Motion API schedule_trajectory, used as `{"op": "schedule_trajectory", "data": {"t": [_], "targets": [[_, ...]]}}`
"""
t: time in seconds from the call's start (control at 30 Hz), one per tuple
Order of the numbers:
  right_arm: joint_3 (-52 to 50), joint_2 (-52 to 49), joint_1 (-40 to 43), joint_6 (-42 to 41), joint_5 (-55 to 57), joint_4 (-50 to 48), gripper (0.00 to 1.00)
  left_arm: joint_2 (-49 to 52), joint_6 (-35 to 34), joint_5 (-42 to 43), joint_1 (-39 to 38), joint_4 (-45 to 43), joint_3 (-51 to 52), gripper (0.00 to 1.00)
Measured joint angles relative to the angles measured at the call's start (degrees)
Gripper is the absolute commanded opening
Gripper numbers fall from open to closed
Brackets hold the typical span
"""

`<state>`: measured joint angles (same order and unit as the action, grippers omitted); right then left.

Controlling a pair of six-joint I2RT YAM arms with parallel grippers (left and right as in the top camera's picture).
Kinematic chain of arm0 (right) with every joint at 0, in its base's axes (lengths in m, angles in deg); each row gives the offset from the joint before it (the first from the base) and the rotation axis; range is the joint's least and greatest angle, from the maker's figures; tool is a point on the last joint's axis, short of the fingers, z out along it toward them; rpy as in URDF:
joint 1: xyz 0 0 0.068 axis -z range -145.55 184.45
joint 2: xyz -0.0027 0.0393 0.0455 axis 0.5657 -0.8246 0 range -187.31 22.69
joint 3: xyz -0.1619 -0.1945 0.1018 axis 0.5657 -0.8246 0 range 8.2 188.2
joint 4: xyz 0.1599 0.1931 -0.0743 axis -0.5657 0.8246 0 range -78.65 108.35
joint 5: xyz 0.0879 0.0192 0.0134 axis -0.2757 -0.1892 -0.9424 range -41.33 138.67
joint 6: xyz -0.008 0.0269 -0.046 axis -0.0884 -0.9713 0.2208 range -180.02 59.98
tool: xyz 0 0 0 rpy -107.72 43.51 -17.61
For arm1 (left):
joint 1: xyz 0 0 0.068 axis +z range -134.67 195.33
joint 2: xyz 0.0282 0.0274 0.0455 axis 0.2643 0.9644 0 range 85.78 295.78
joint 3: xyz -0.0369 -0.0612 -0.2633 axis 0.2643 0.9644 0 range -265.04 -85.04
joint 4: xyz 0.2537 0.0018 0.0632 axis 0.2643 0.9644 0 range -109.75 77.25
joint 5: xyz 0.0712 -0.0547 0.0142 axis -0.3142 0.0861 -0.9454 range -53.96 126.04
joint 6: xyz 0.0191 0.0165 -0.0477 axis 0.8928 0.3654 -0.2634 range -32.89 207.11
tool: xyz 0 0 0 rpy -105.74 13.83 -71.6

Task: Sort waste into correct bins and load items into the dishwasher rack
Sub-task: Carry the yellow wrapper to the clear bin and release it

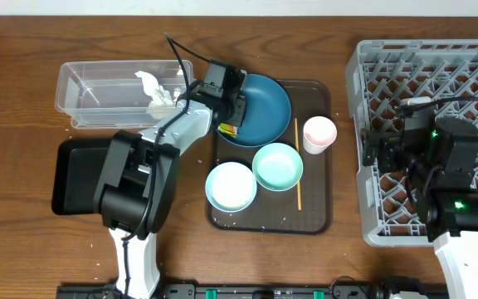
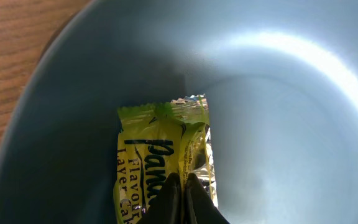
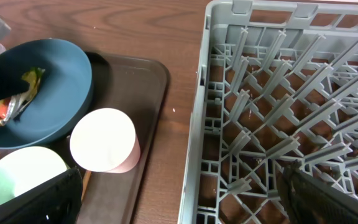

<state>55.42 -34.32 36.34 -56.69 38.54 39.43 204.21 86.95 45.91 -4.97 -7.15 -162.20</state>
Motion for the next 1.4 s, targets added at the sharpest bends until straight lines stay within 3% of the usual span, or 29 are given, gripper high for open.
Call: {"op": "schedule_trajectory", "data": {"t": [0.27, 0.47, 0.73, 0.87, 0.93, 1.03, 1.4], "targets": [[0.00, 0.00, 0.00, 0.00, 0.00, 0.00, 0.99, -12.04, 0.00, -1.79, 1.53, 2.43, 0.11, 0.06], [0.00, 0.00, 0.00, 0.00, 0.00, -0.02, 0.99, -22.86, 0.09, -9.11, 7.26, 7.32, 0.11, 0.06], [0.00, 0.00, 0.00, 0.00, -0.59, -0.04, 0.99, -22.27, 0.17, -13.81, 17.40, 9.99, 0.11, 0.07], [0.00, 0.00, 0.00, 0.00, -0.83, -0.07, 0.99, -21.62, 0.24, -14.60, 20.74, 10.01, 0.11, 0.12], [0.00, 0.00, 0.00, 0.00, -0.87, -0.07, 0.99, -21.11, 0.35, -14.64, 21.90, 10.01, 0.11, 0.17], [0.00, 0.00, 0.00, 0.00, -0.90, -0.11, 0.99, -20.63, 0.44, -14.80, 23.08, 9.88, 0.11, 0.49], [0.00, 0.00, 0.00, 0.00, -1.03, -0.17, 0.99, -20.50, 0.28, -10.62, 23.61, 10.91, 0.11, 0.72]]}}
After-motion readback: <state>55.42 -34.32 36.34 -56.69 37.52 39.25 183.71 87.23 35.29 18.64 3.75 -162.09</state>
